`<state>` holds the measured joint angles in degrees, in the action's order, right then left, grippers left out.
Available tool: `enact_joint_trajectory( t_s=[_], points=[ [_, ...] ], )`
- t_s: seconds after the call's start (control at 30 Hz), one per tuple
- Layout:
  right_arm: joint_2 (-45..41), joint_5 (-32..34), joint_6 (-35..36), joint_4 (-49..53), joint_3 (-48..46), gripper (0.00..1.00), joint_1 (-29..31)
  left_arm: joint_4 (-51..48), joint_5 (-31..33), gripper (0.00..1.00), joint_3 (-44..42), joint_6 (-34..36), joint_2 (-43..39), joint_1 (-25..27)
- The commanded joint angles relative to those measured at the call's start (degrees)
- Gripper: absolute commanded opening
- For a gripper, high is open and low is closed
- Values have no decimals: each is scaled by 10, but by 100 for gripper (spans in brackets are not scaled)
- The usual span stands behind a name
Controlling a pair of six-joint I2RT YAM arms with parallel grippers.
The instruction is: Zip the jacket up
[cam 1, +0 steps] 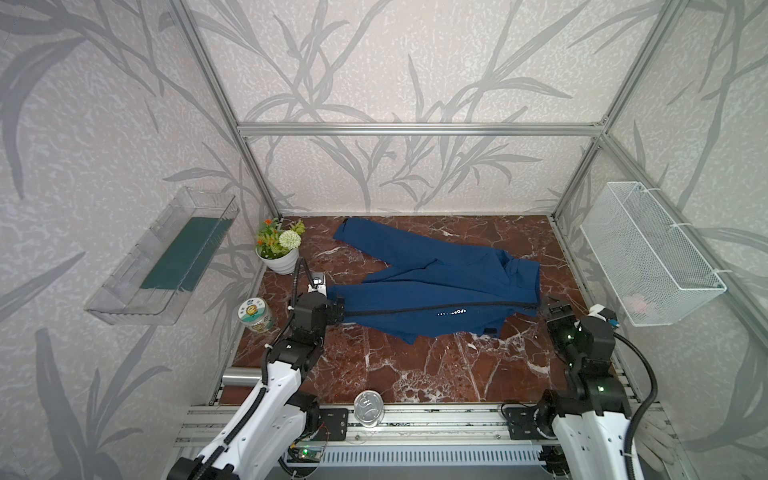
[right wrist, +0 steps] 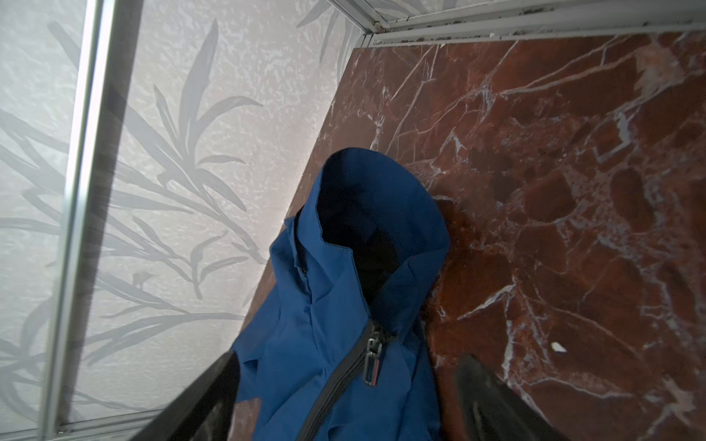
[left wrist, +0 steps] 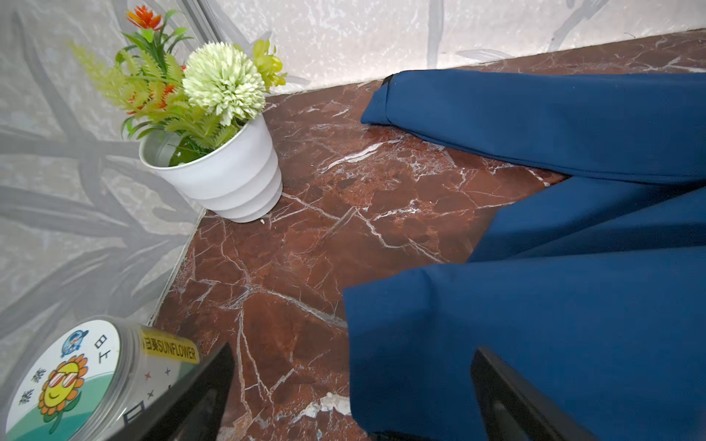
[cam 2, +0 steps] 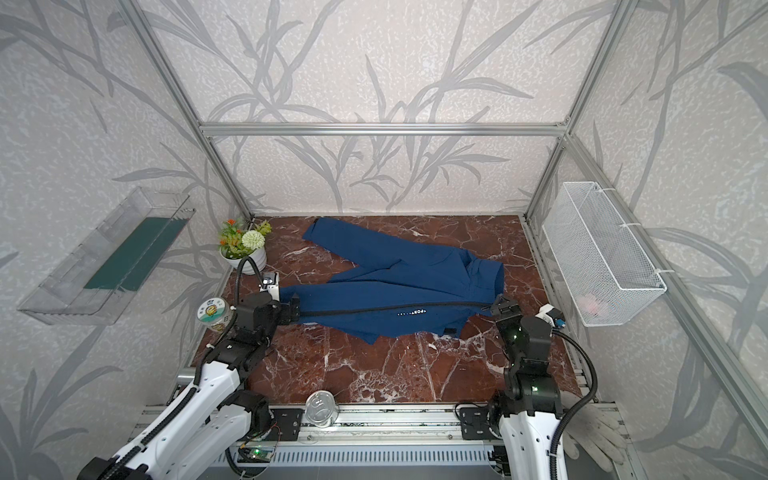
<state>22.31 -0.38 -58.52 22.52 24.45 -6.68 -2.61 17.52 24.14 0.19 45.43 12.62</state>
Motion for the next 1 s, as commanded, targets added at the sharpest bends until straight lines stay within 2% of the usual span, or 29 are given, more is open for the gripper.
enact_joint_trajectory(
  t_s=[0.0, 0.03, 0.07, 0.17, 0.27, 0.37, 0.5, 0.67, 0.83, 0.97],
  points=[
    [48, 17, 125, 28, 47, 91, 6, 53, 13, 99, 36, 24, 13, -3],
    [62, 30, 151, 28, 60, 98, 11, 63, 17, 99, 41, 33, 23, -3],
    [74, 37, 175, 18, 66, 99, 15, 76, 25, 99, 45, 39, 30, -3],
    [115, 56, 279, -26, 88, 99, 24, 123, 42, 99, 59, 39, 51, -10],
    [156, 114, 381, -89, 99, 99, 56, 149, 26, 99, 72, 16, 72, -37],
    [200, 156, 479, -194, 87, 99, 85, 186, 6, 99, 66, 1, 98, -65],
    [264, 161, 575, -330, 55, 99, 89, 244, -25, 99, 41, -11, 135, -83],
    [358, 113, 581, -460, 16, 99, 92, 289, -33, 99, 21, -19, 184, -87],
    [424, 144, 604, -549, -22, 99, 136, 325, -36, 99, 7, -25, 228, -87],
    [467, 144, 601, -607, -54, 99, 140, 367, -51, 99, -6, -23, 266, -86]
  ],
)
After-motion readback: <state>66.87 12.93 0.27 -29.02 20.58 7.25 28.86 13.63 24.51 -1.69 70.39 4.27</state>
